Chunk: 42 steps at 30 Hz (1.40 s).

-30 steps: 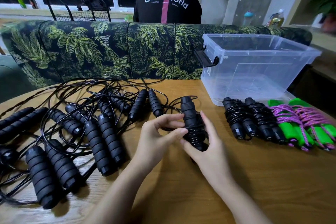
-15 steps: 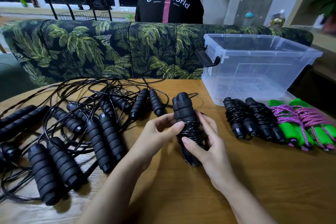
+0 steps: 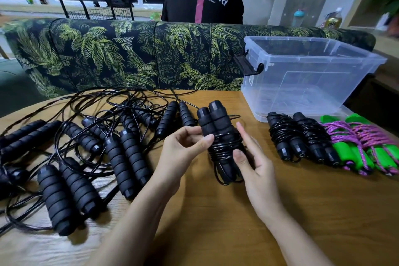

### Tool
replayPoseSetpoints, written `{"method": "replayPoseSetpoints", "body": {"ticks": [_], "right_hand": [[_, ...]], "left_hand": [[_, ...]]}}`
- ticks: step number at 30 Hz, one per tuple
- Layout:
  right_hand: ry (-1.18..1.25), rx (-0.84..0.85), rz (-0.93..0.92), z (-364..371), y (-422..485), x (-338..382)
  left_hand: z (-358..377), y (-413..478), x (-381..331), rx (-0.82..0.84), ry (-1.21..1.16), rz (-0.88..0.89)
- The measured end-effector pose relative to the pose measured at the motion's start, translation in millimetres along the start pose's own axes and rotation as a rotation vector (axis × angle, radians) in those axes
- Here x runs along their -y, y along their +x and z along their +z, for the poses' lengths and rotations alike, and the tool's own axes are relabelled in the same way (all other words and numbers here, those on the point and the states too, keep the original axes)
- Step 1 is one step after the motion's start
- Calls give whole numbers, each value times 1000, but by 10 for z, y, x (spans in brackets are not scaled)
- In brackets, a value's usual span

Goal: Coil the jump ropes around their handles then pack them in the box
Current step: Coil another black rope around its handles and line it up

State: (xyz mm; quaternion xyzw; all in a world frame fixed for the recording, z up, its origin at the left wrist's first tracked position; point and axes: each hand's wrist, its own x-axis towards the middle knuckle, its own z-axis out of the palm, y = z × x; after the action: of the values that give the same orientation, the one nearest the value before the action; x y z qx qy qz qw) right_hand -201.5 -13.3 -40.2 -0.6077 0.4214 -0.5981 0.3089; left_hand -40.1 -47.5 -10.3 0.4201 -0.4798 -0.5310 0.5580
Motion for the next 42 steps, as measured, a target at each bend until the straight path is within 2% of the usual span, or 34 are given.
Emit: {"method": "replayPoseSetpoints", "body": {"ticks": [5,7,14,25,29,36,42], "right_hand": [[-327,-51,-192,80,-34,-40],[-376,-53,-212,91,-31,-55],[-540,53,-99,129,-88,-61],[-655,-63,28,74,-60,-60],[-588,-37,53,54,-47,-62],[-223,-47,95,23,-1,25],[21,8,151,18,-3,96]], "left_hand": [[71,-27,46,-82,-13,40],[77,-35,47,-101,-5,48],[107,-54,63,-174,49,103],[151,-98,63,-31,168,231],[124,-78,85,-29,218,278],[65,-38,74,64,245,319],[13,-4,105,118,47,155]]}}
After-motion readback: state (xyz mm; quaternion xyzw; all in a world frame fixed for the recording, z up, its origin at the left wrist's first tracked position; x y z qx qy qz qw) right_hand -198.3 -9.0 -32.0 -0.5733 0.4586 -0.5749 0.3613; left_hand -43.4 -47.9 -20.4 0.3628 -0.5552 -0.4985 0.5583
